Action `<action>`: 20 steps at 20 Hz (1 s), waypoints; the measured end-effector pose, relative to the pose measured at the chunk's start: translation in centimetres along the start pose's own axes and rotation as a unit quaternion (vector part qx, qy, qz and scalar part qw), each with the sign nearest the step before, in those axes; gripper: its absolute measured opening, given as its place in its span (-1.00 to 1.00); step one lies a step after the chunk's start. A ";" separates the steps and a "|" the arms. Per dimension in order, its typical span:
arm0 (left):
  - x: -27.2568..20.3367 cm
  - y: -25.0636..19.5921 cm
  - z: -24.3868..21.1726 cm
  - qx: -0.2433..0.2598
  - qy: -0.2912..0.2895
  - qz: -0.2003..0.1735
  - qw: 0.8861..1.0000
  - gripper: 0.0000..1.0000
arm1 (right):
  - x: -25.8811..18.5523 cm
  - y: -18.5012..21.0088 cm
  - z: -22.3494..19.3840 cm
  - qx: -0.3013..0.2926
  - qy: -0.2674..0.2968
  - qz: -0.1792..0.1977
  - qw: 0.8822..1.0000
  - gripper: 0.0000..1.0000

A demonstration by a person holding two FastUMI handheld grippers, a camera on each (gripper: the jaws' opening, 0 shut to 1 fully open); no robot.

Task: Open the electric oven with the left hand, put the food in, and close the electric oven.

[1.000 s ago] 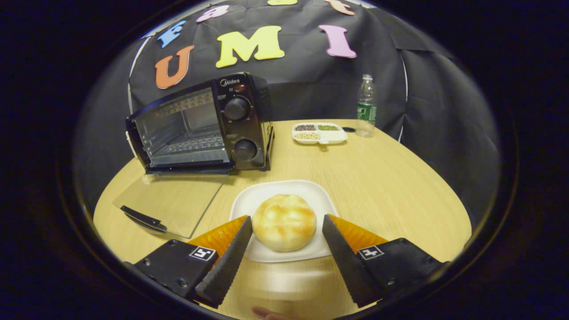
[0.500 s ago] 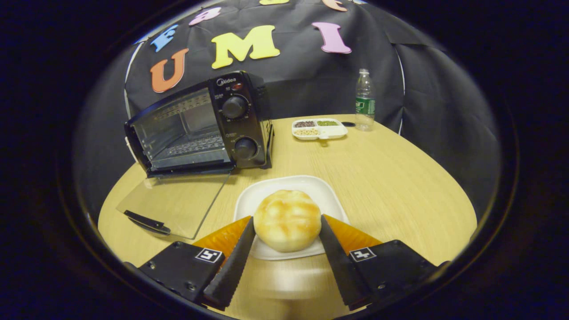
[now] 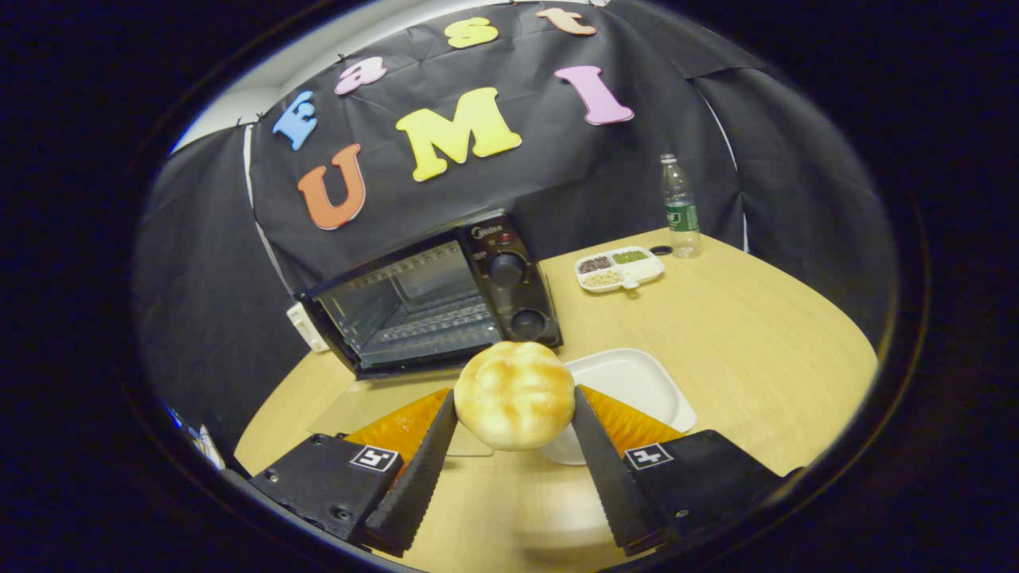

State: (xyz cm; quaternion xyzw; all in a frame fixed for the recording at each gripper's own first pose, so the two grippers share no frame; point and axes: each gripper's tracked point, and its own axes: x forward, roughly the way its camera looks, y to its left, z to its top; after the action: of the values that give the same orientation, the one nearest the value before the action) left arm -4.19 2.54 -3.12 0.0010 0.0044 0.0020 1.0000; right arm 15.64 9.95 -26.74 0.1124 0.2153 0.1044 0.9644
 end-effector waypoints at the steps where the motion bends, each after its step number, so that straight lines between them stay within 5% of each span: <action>1: -0.1 0.1 0.0 0.002 -0.001 0.001 1.000 0.91 | 0.3 1.3 0.2 0.010 -0.007 0.014 1.000 0.75; 8: 0.4 0.8 -0.8 0.008 0.005 0.007 1.000 0.91 | 5.3 10.3 2.5 0.089 -0.059 0.085 0.991 0.73; 14: 1.4 1.2 -1.7 0.009 0.015 0.005 1.000 0.91 | 12.9 14.2 1.2 0.122 -0.039 0.038 0.991 0.73; 20: 2.9 4.5 -3.0 0.010 0.039 0.043 0.998 0.91 | 20.8 14.9 1.2 0.094 -0.013 0.009 0.995 0.73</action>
State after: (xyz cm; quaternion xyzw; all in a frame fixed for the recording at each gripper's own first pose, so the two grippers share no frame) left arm -1.29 7.09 -6.18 0.0113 0.0430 0.0445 0.9980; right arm 32.32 29.19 -29.96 0.2057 0.2103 0.0914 0.9514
